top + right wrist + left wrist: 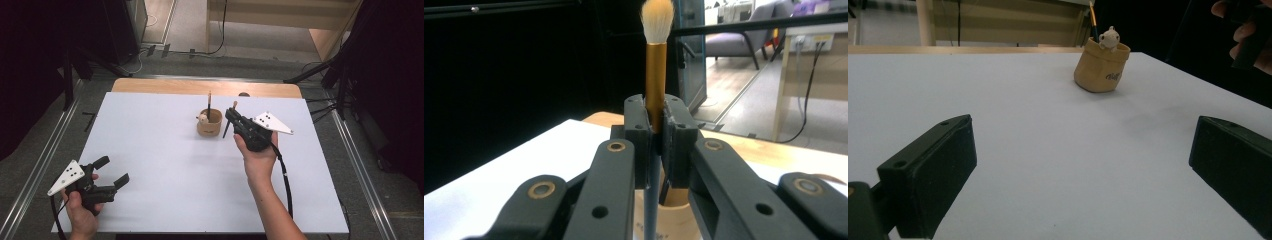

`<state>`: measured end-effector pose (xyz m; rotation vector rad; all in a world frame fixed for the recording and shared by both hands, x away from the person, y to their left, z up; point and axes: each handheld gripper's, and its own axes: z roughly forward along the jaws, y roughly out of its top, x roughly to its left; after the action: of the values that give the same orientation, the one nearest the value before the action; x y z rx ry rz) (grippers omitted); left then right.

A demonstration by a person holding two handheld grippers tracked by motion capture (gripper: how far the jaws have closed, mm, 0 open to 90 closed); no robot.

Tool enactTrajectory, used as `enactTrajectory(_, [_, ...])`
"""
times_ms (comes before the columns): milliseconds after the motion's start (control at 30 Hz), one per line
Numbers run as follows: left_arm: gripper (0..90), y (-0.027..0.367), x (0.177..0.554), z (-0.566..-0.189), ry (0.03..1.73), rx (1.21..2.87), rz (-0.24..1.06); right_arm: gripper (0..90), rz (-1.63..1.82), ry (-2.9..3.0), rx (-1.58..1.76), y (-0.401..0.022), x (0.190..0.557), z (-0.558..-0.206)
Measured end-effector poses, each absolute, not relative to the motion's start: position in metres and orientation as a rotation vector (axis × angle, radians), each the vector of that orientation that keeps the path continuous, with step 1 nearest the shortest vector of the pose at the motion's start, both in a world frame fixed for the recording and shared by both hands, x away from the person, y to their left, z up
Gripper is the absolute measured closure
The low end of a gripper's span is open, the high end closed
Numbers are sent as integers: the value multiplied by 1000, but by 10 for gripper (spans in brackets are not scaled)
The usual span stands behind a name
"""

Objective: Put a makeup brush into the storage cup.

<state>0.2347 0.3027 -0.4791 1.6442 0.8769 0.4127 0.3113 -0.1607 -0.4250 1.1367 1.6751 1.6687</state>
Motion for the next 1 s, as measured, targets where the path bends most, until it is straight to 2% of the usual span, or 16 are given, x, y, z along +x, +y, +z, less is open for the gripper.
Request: enactTrajectory(1000, [0,303,234,-481,865,1643,398,846,1632,1648,1050,-149,344,-410])
